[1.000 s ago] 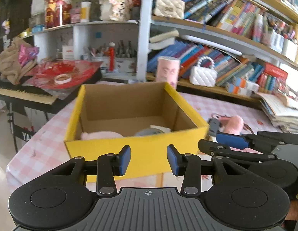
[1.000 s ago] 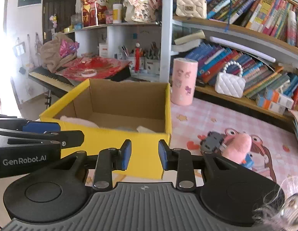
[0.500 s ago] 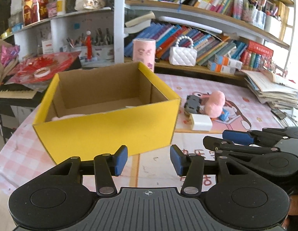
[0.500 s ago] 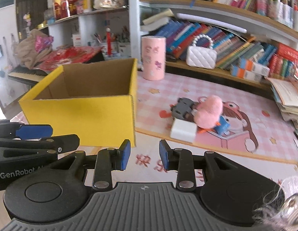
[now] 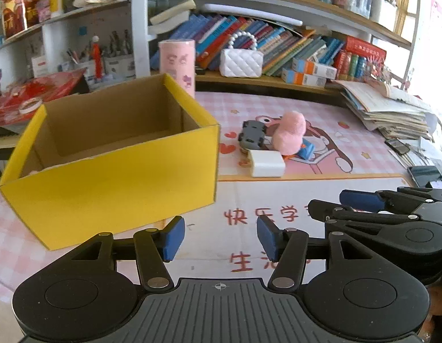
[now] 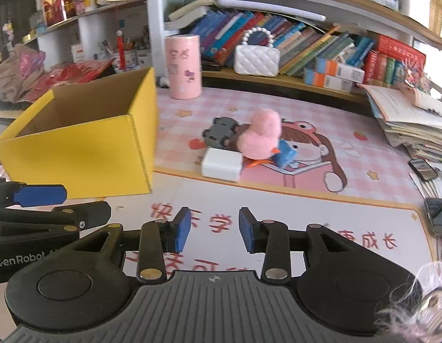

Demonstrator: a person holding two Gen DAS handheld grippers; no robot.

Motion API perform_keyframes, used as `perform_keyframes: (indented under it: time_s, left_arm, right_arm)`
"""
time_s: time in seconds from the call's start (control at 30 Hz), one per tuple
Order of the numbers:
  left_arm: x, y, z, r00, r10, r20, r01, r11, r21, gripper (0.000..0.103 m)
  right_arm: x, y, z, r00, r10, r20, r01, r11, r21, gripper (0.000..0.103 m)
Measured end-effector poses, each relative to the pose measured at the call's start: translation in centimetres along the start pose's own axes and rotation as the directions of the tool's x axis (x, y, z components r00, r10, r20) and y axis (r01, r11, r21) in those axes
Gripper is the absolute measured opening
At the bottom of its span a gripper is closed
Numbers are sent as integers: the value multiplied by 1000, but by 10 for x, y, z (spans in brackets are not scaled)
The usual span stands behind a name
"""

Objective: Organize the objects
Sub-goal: 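Withdraw both tools from the box toward the remaining toys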

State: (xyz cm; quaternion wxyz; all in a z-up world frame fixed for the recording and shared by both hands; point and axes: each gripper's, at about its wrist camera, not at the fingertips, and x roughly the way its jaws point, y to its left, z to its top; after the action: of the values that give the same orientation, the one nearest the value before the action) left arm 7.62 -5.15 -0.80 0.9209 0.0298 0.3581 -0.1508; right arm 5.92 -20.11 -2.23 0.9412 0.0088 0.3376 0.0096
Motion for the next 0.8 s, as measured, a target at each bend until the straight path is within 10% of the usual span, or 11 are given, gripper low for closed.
perform_keyframes:
  time_s: [0.8]
  left_arm:
    - [53,-73,29,1000,-14,-22,15,999,46,68]
  right_arm:
    - [38,-92,16,999,-40,-26,41,998,54,40]
